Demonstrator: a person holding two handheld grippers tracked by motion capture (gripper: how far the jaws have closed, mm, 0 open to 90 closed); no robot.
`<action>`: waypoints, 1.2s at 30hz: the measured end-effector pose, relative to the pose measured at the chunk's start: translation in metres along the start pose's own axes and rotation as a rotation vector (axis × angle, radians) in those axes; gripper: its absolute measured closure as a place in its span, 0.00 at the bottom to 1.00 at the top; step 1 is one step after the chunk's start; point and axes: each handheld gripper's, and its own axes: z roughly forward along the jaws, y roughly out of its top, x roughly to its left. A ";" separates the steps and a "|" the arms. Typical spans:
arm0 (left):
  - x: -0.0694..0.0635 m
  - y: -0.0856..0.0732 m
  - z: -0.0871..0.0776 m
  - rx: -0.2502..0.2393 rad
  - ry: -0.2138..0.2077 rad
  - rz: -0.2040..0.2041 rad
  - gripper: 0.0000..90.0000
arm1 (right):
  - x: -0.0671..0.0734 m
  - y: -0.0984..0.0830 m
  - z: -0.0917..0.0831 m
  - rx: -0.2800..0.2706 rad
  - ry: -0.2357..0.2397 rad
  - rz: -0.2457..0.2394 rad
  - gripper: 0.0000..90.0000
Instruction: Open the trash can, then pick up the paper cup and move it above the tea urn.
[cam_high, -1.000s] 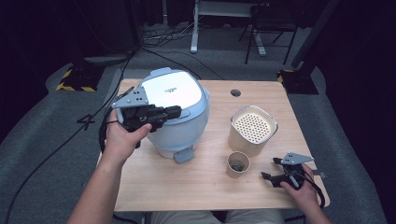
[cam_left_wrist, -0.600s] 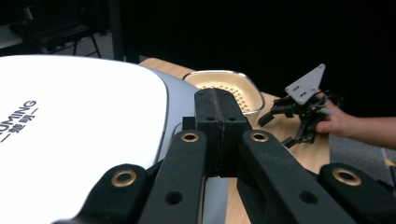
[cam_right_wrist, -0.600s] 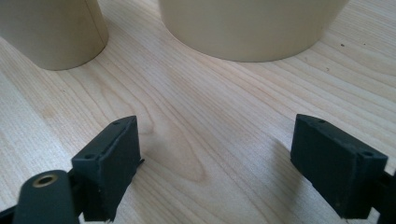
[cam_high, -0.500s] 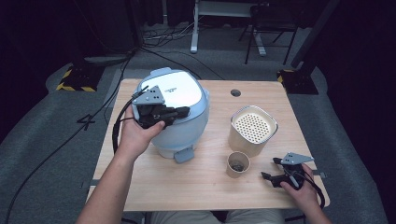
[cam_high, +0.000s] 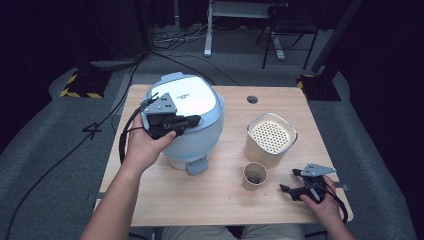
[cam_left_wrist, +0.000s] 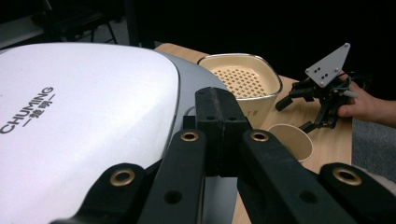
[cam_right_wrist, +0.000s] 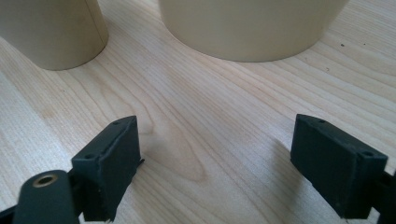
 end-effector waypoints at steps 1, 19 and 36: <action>-0.001 0.000 0.000 0.005 0.001 -0.002 1.00 | 0.000 0.000 0.000 0.000 0.000 0.000 0.18; -0.027 -0.007 -0.012 -0.054 -0.131 0.047 0.55 | 0.000 0.000 0.000 0.001 0.001 0.001 0.18; -0.047 -0.062 -0.017 0.008 -0.110 0.081 0.47 | 0.001 0.000 0.000 0.002 -0.004 0.003 0.18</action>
